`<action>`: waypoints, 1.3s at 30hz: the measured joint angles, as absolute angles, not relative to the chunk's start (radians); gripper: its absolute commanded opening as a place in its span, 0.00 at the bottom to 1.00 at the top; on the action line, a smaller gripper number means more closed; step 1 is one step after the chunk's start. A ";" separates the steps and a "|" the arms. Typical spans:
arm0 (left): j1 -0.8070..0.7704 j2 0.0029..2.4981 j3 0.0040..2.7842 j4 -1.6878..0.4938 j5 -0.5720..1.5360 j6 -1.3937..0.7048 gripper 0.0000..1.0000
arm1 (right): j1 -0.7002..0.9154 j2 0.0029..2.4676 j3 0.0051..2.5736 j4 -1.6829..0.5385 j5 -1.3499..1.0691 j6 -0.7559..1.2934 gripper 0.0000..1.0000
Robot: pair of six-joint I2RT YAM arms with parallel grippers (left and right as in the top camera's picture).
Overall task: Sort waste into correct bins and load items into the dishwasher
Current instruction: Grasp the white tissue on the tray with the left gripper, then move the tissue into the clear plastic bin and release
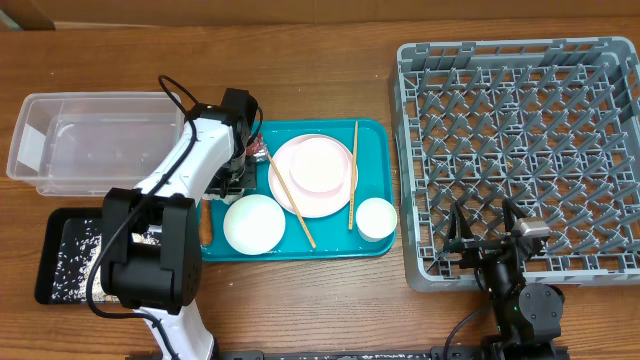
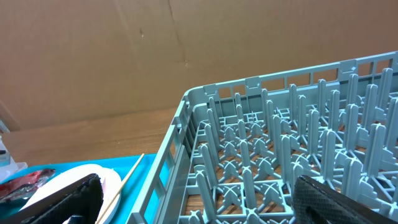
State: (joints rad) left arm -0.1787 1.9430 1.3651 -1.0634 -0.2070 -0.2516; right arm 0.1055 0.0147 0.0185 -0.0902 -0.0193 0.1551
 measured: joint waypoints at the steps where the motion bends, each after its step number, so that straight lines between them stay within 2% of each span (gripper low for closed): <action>1: -0.179 1.943 1.365 -1.074 -0.207 -0.252 0.04 | 0.105 0.015 0.019 -0.090 -0.019 0.156 1.00; 8: -0.179 1.916 1.367 -1.120 -0.207 -0.252 0.04 | 0.105 0.015 0.019 -0.090 -0.019 0.157 1.00; 17: -0.179 1.693 1.478 -1.158 -0.210 -0.252 0.04 | 0.105 0.015 0.019 -0.090 -0.019 0.155 1.00; 25: -0.167 1.568 1.527 -1.095 -0.371 -0.302 0.04 | 0.105 0.015 0.019 -0.090 -0.019 0.156 1.00; 29: -0.127 1.576 1.527 -1.074 -0.414 -0.313 0.04 | 0.105 0.015 0.019 -0.090 -0.019 0.155 1.00; 39: 0.114 1.657 1.527 -1.037 -0.450 -0.316 0.04 | 0.105 0.015 0.019 -0.090 -0.019 0.156 1.00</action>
